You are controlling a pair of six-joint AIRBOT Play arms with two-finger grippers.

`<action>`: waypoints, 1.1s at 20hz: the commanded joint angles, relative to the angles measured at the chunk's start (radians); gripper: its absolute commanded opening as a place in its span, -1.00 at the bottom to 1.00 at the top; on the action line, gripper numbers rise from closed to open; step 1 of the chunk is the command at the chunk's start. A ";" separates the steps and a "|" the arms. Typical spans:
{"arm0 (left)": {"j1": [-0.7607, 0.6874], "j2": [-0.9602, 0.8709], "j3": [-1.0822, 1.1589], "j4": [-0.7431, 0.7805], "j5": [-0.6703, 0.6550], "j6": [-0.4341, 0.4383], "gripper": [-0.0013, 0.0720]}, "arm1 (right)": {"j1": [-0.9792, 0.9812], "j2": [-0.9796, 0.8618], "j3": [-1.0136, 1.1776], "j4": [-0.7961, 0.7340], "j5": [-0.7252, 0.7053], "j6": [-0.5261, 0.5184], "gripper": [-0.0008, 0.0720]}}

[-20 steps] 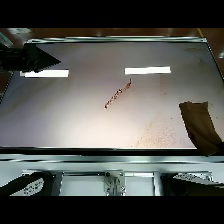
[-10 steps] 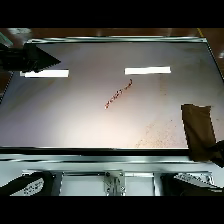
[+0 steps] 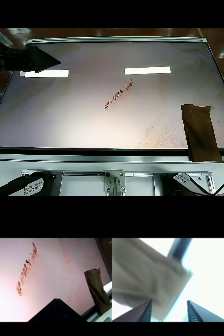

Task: Fold the shirts.

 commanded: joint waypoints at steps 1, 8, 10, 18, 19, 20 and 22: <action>-0.036 -0.034 0.000 0.243 -0.002 0.023 -0.86 | 0.193 0.105 0.130 0.021 -0.144 0.008 0.55; -0.240 -0.240 0.000 0.702 -0.224 -0.182 0.98 | 0.805 -0.016 0.129 0.032 0.067 0.130 0.89; -0.251 -0.272 0.000 0.702 -0.217 -0.187 0.98 | 0.859 -0.061 0.129 0.024 0.113 0.130 0.89; -0.250 -0.281 0.000 0.696 -0.209 -0.187 0.98 | 0.902 -0.087 0.129 0.023 0.109 0.130 0.89; -0.250 -0.281 0.000 0.695 -0.209 -0.187 0.98 | 0.902 -0.087 0.129 0.023 0.109 0.130 0.89; -0.250 -0.281 0.000 0.695 -0.210 -0.187 0.98 | 0.902 -0.087 0.129 0.023 0.109 0.130 0.89; -0.250 -0.280 0.000 0.695 -0.210 -0.187 0.98 | 0.902 -0.087 0.129 0.023 0.109 0.130 0.89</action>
